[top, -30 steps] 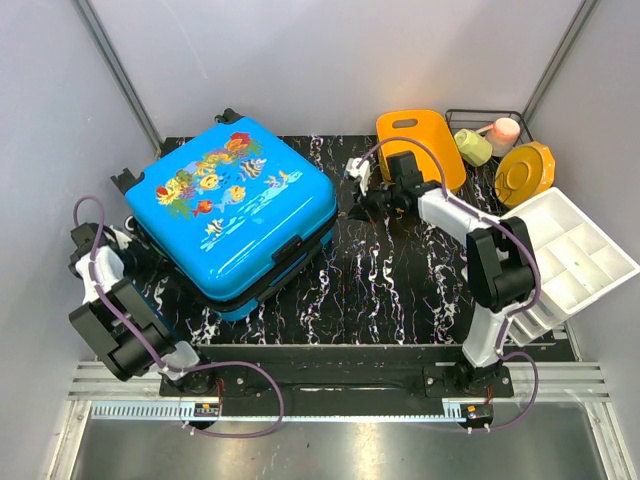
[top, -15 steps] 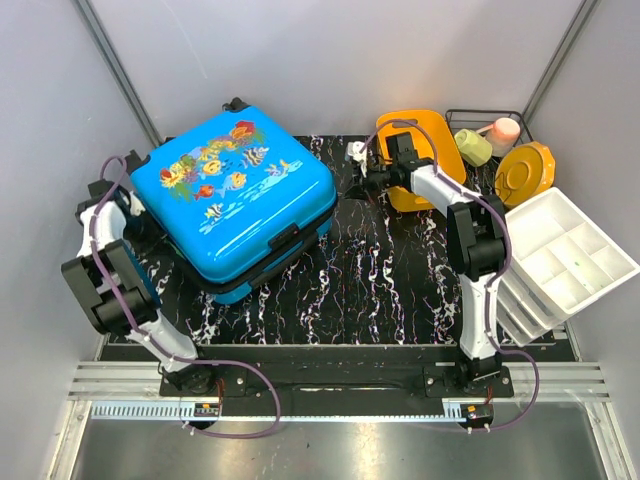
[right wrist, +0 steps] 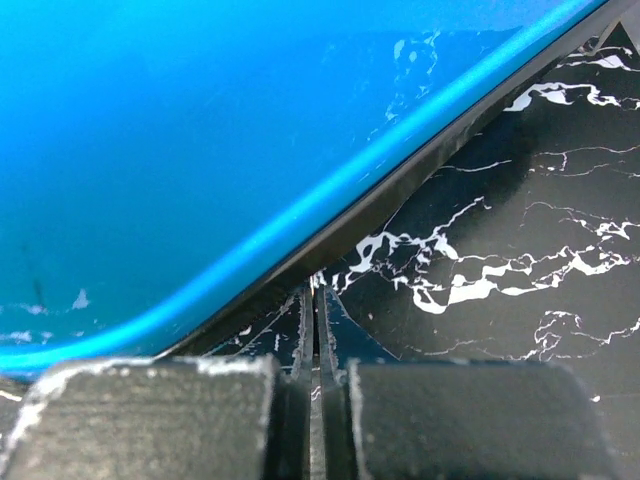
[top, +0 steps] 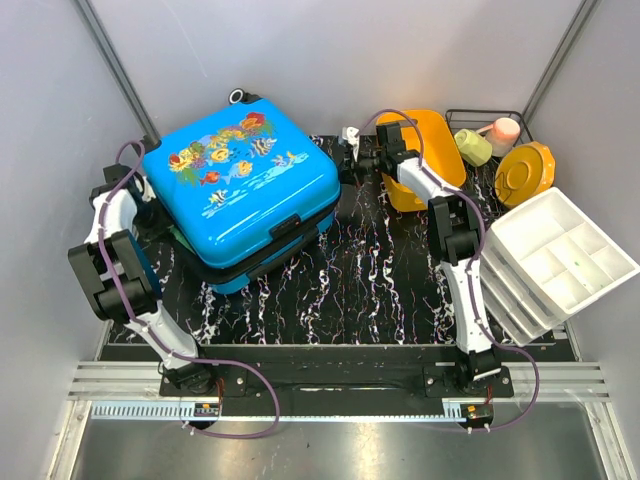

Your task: Open, take out, and arrange the luggage

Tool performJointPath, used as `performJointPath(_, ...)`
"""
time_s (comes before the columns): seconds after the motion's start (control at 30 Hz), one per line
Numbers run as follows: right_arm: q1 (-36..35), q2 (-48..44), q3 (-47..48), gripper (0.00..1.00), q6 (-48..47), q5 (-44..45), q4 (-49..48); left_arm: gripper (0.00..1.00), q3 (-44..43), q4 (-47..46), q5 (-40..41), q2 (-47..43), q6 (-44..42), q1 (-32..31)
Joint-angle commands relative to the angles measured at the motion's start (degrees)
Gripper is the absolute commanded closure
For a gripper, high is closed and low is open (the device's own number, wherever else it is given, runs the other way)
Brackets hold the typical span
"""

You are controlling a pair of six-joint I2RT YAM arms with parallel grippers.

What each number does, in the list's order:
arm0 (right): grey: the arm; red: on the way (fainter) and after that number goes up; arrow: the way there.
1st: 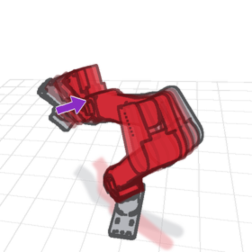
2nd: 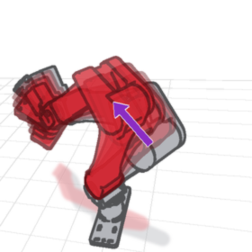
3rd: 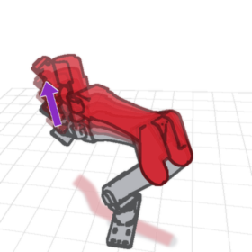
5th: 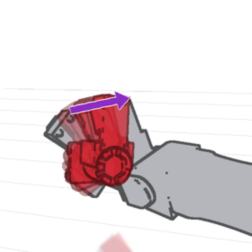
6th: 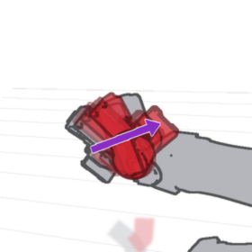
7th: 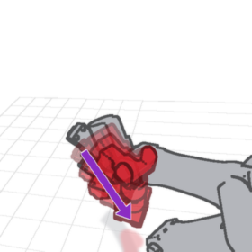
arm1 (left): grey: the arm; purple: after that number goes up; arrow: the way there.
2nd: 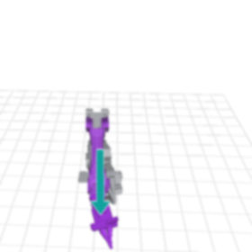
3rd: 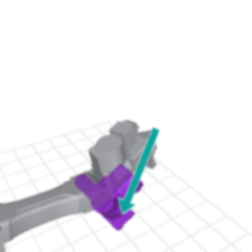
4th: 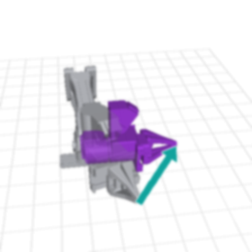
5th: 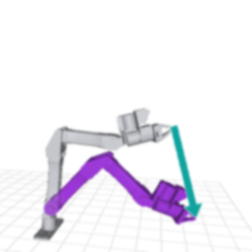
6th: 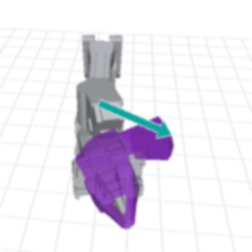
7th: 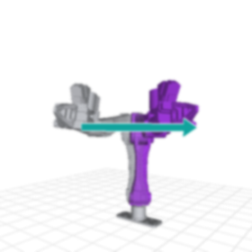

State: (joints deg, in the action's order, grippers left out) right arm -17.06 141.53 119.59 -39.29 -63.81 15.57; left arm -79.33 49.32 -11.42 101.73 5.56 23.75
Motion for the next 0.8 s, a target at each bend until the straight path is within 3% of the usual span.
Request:
performJointPath(0.0,-0.87,3.83,8.55,1.0,9.46,4.21,-14.42,1.0,4.97,-5.55,-3.87,-1.71,-12.15,-4.15)
performJointPath(0.1,-1.57,7.96,15.13,0.99,14.83,6.68,-17.15,1.0,8.12,-6.34,-4.84,-3.9,-12.15,-4.15)
performJointPath(0.2,-1.66,9.46,19.1,0.8,19.15,7.91,-17.07,1.0,11.29,-6.78,-4.84,-6.53,-12.5,-4.06)
performJointPath(0.23,-1.75,8.68,18.41,0.63,19.07,8.09,-16.72,1.0,12.35,-6.96,-4.84,-7.68,-12.59,-3.63)
performJointPath(0.4,-1.66,0.33,8.56,0.2,17.4,14.84,-15.93,1.0,20.34,-7.48,-8.17,-14.62,-11.8,-2.48)
performJointPath(0.47,-1.57,-2.73,6.63,0.11,17.75,19.66,-12.36,1.0,23.67,-8.27,-9.31,-19.01,-11.8,-2.48)
performJointPath(0.6,-1.22,-8.63,3.03,0.06,20.47,26.01,-6.88,1.0,25.36,-8.19,-12.48,-25.61,-11.54,-2.74)
performJointPath(0.77,-0.87,-15.49,2.57,0.0,25.22,34.54,3.57,1.0,26.68,-6.96,-13.28,-34.03,-12.24,-9.93)
